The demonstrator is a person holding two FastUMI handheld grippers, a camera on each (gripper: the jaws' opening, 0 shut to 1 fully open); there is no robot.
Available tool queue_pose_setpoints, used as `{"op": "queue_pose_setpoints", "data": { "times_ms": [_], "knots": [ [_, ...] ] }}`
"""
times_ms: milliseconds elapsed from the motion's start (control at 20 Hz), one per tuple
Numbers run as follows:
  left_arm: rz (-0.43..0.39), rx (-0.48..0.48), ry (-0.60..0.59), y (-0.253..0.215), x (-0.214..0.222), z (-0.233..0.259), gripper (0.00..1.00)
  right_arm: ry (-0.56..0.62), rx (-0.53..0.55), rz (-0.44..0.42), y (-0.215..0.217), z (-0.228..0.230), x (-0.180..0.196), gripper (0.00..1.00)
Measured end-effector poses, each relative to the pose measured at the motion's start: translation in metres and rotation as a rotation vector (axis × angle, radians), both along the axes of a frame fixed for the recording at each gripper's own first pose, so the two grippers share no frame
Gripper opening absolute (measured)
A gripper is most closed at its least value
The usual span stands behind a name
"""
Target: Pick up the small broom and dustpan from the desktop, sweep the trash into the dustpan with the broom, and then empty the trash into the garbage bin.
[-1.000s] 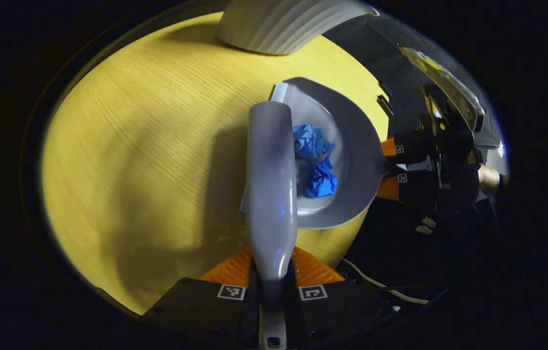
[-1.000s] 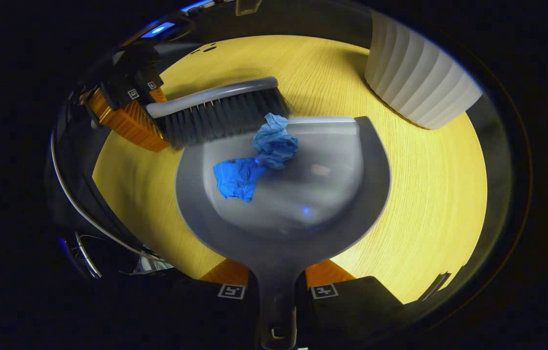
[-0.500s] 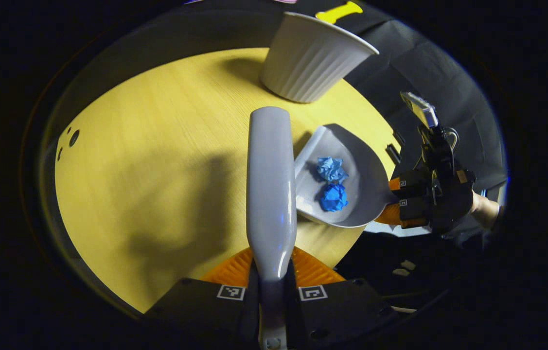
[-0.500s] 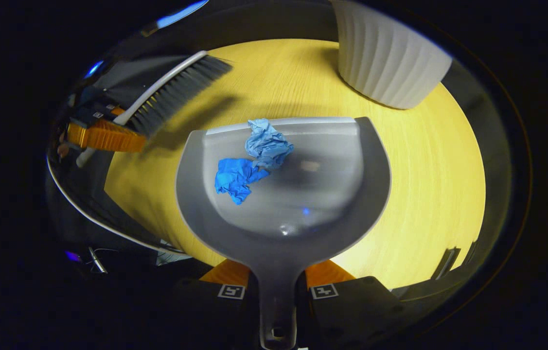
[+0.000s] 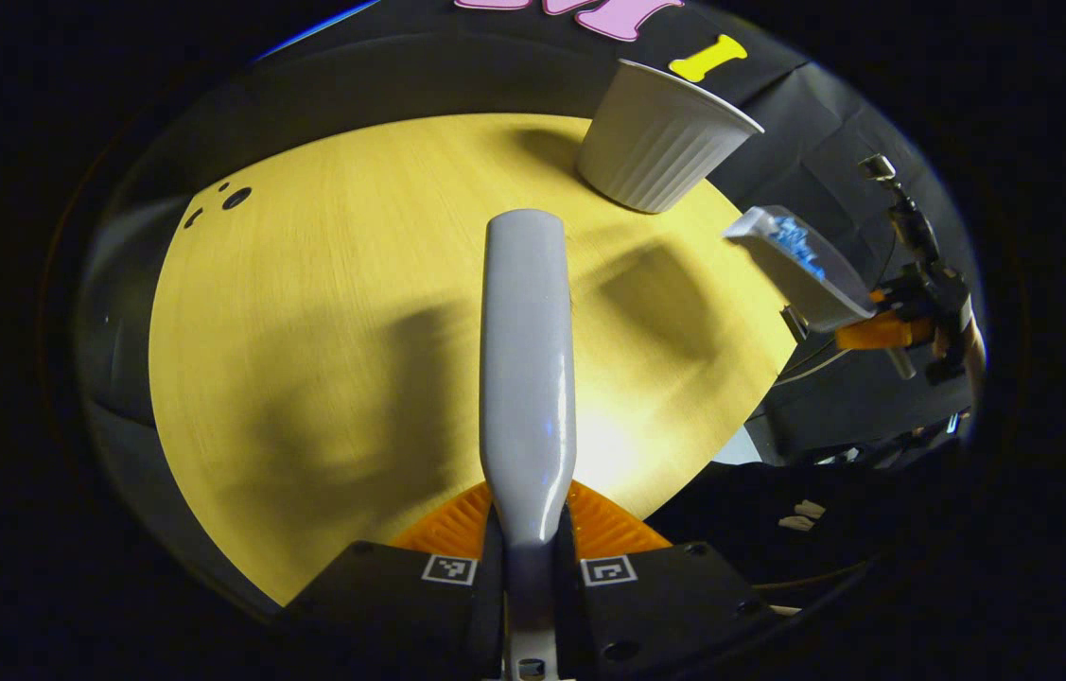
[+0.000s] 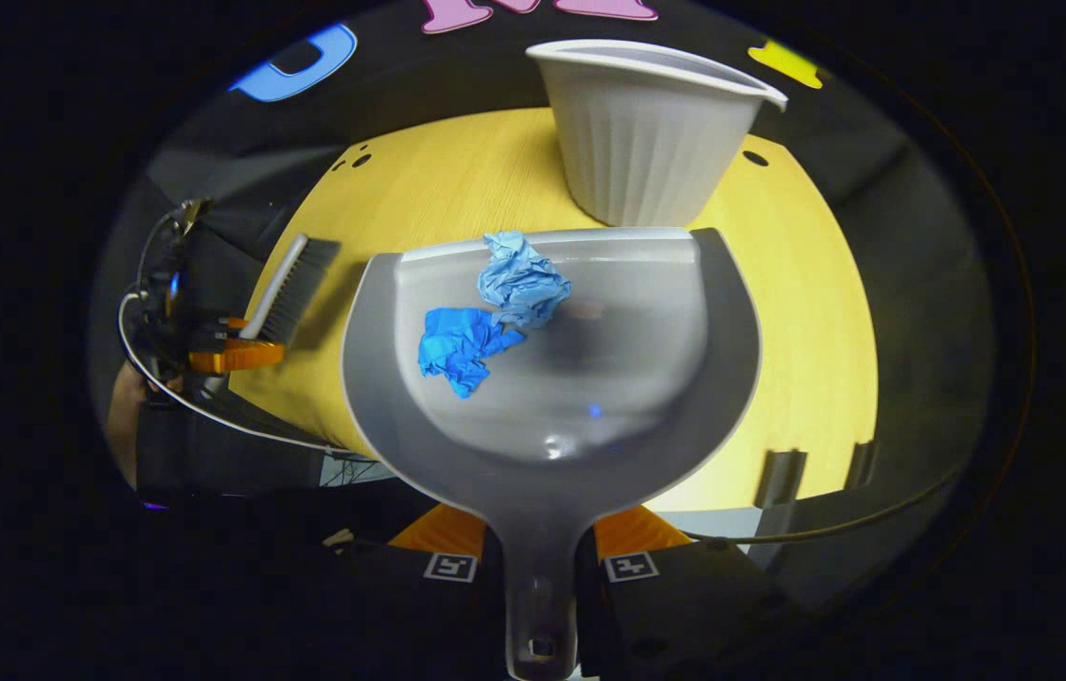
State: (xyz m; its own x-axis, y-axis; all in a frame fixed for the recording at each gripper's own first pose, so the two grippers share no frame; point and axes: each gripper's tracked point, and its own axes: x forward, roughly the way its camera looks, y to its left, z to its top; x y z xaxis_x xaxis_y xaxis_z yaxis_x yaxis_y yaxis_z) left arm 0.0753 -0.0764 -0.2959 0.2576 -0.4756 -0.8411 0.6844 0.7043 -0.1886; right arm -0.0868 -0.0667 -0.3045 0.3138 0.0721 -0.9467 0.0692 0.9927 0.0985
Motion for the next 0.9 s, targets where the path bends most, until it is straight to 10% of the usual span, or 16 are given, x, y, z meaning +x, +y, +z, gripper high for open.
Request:
{"op": "queue_pose_setpoints", "data": {
  "times_ms": [900],
  "knots": [
    [0.208, -0.092, 0.056, 0.005, 0.004, -0.022, 0.26, -0.075, 0.104, -0.005, 0.000, 0.007, 0.007, 0.34]
  ]
}}
